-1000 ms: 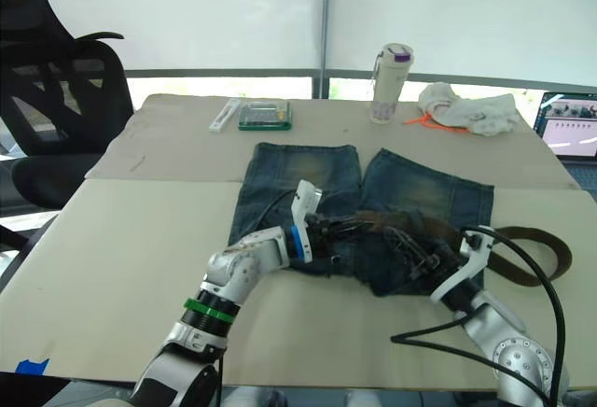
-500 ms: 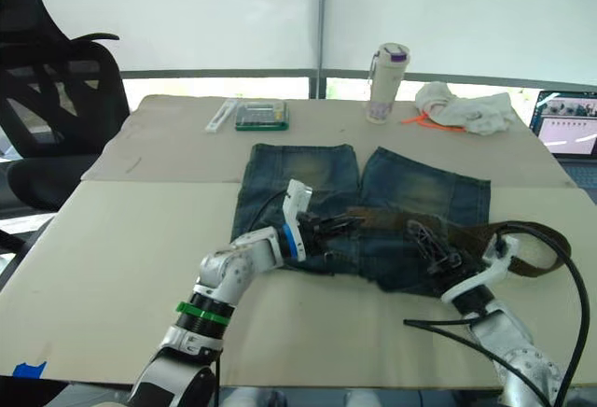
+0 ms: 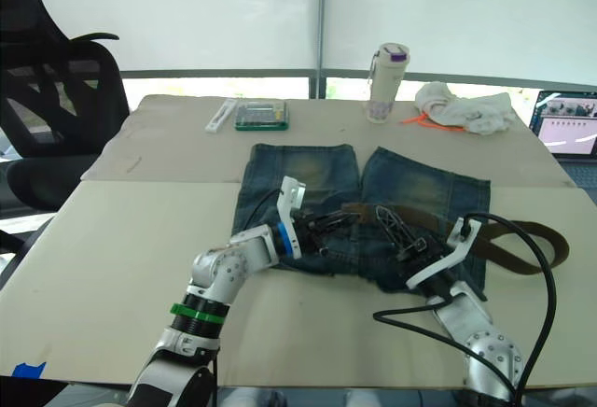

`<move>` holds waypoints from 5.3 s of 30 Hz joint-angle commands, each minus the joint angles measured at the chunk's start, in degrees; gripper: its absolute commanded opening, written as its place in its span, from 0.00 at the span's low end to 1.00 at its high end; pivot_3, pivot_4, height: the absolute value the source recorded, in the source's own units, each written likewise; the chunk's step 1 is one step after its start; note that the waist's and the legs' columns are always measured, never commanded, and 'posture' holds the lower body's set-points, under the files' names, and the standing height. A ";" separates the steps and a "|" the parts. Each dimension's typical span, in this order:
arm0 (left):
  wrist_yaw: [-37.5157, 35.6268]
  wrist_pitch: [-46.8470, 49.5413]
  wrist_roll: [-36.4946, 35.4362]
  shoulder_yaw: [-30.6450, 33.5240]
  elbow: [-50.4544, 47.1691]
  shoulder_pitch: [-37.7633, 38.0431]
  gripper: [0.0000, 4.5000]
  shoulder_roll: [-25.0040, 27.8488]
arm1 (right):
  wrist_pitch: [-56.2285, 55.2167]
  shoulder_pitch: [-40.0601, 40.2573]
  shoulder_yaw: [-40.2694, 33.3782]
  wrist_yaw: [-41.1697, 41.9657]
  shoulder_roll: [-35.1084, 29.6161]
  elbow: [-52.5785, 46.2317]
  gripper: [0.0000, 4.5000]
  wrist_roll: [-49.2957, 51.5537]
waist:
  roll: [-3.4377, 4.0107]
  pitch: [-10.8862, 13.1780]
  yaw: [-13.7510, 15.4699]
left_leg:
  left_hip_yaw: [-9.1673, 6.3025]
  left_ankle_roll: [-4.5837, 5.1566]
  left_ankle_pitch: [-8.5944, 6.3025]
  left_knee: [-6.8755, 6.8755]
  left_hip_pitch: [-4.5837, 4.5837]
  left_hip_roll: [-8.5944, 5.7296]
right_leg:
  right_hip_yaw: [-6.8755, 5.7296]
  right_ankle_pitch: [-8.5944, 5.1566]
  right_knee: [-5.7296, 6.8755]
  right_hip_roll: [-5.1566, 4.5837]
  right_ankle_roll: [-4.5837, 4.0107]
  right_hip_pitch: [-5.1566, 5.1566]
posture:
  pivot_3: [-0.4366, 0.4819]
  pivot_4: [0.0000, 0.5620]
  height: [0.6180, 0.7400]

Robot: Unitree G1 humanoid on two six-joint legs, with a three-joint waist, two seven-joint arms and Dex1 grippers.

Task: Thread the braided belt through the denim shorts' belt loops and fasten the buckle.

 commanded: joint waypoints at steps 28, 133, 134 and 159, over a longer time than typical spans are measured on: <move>-17.65 -25.64 16.94 -6.90 -2.11 -2.31 1.00 26.69 | 1.83 -0.23 -2.61 -7.38 -5.03 5.36 0.00 -2.43 | 0.09 0.01 -0.06 | 0.06 -0.30 0.17 -0.07 0.01 0.03 | 0.01 -0.01 0.02 -0.01 -0.02 -0.06 | 0.48 0.27 0.97; 2.07 -3.33 2.63 2.89 -5.33 1.11 0.00 11.78 | -0.97 10.99 9.78 18.45 -49.40 16.78 0.01 -73.42 | -0.50 0.23 3.12 | -0.04 -0.58 0.35 0.14 -0.01 -0.01 | -0.21 0.00 -0.06 -0.10 0.01 0.17 | 0.48 0.27 0.97; 2.05 -3.32 2.62 2.88 -5.31 1.12 0.00 11.80 | -0.47 11.73 8.94 18.33 -49.40 16.71 0.01 -73.30 | -0.50 0.23 3.10 | -0.04 -0.58 0.35 0.14 -0.01 -0.01 | -0.21 0.00 -0.06 -0.10 0.01 0.17 | 0.48 0.27 0.97; 1.76 -1.71 1.16 2.77 -5.90 0.24 0.00 10.66 | 11.12 14.19 -13.13 35.92 -51.63 2.07 0.90 -54.58 | -0.44 0.21 1.31 | -0.06 -0.51 0.32 0.04 -0.01 0.06 | -0.16 -0.01 -0.05 -0.01 0.02 0.10 | 0.48 0.27 0.97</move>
